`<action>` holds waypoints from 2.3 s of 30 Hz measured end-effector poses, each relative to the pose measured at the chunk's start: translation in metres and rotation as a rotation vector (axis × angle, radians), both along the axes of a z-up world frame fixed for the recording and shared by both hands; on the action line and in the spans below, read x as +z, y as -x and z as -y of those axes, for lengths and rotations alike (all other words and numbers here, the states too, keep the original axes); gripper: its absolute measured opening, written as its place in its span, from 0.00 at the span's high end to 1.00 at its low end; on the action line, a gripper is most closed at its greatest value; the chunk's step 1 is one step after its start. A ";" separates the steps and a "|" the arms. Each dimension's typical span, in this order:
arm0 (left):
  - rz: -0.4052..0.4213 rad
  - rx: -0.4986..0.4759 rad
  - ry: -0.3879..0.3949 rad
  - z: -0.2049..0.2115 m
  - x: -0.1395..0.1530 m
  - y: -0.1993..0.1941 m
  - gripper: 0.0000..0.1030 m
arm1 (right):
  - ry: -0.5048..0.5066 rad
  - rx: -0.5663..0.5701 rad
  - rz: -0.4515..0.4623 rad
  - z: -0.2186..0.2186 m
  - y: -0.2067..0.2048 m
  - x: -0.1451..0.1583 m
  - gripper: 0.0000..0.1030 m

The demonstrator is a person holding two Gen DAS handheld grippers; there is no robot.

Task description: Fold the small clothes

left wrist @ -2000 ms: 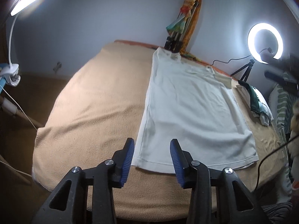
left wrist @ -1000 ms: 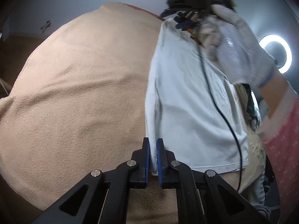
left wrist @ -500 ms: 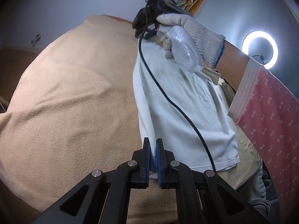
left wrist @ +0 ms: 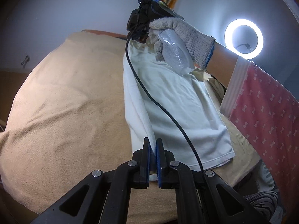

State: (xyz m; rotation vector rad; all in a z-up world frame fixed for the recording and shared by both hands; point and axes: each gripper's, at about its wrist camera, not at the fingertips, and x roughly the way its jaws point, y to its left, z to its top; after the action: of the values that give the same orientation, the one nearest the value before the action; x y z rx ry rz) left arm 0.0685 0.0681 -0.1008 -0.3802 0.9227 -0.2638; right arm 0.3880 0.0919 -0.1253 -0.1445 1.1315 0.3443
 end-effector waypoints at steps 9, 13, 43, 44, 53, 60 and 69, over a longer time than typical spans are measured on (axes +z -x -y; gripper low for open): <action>-0.001 -0.095 -0.028 0.039 -0.003 -0.004 0.98 | -0.041 -0.061 0.041 0.076 0.022 0.012 0.92; -0.008 -0.138 -0.034 0.060 -0.005 -0.008 0.98 | -0.052 -0.106 0.032 0.106 0.020 0.004 0.92; 0.019 -0.179 -0.057 0.080 -0.008 -0.014 0.72 | -0.171 -0.167 0.107 0.223 0.069 0.057 0.56; 0.013 -0.175 -0.063 0.082 -0.011 -0.017 0.72 | -0.180 -0.173 0.109 0.231 0.076 0.060 0.56; -0.060 -0.228 -0.133 0.114 -0.035 -0.032 0.69 | -0.205 -0.260 0.138 0.319 0.140 0.077 0.56; 0.172 -0.259 -0.194 0.149 0.010 -0.012 0.69 | -0.250 -0.294 0.150 0.381 0.162 0.085 0.56; 0.179 -0.442 -0.190 0.238 -0.005 0.004 0.70 | -0.246 -0.262 0.171 0.440 0.175 0.096 0.50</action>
State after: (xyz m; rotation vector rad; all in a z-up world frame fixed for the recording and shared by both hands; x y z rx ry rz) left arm 0.0643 -0.1701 -0.1057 0.0284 0.8398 -0.6000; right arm 0.2128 -0.3481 -0.0295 0.1871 0.9175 0.2303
